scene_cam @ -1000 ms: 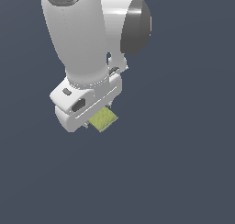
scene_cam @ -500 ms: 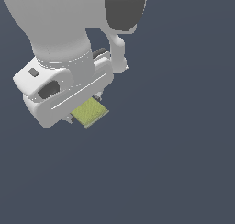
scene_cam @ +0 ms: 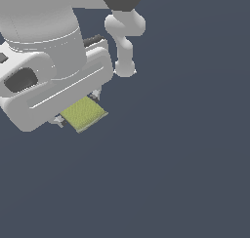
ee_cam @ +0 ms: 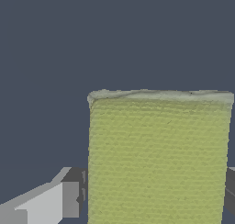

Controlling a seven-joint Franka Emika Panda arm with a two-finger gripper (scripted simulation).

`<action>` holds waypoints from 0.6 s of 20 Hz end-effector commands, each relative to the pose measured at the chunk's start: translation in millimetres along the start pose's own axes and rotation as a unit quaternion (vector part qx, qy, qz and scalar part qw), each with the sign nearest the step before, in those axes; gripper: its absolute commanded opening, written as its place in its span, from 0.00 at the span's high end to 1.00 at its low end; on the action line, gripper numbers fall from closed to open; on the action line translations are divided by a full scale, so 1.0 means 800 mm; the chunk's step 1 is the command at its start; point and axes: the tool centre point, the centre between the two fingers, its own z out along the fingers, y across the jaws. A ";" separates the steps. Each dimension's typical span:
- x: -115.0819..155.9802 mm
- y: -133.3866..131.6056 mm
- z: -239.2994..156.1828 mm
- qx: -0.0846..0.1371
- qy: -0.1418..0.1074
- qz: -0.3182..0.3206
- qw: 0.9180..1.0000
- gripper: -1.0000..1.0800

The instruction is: Pick up the object and move it to a goal position.

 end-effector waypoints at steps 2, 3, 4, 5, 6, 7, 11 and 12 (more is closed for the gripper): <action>-0.001 0.005 -0.010 -0.001 0.000 0.000 1.000 1.00; -0.001 0.006 -0.011 -0.001 0.000 0.000 1.000 1.00; -0.001 0.007 -0.013 -0.001 0.000 0.000 1.000 1.00; -0.001 0.007 -0.014 -0.001 0.000 0.000 1.000 1.00; -0.001 0.008 -0.015 -0.001 0.000 0.000 1.000 1.00; -0.001 0.009 -0.016 -0.001 0.000 0.000 1.000 1.00; -0.001 0.010 -0.018 -0.001 0.000 0.000 1.000 1.00; -0.001 0.010 -0.019 -0.001 0.000 0.000 1.000 1.00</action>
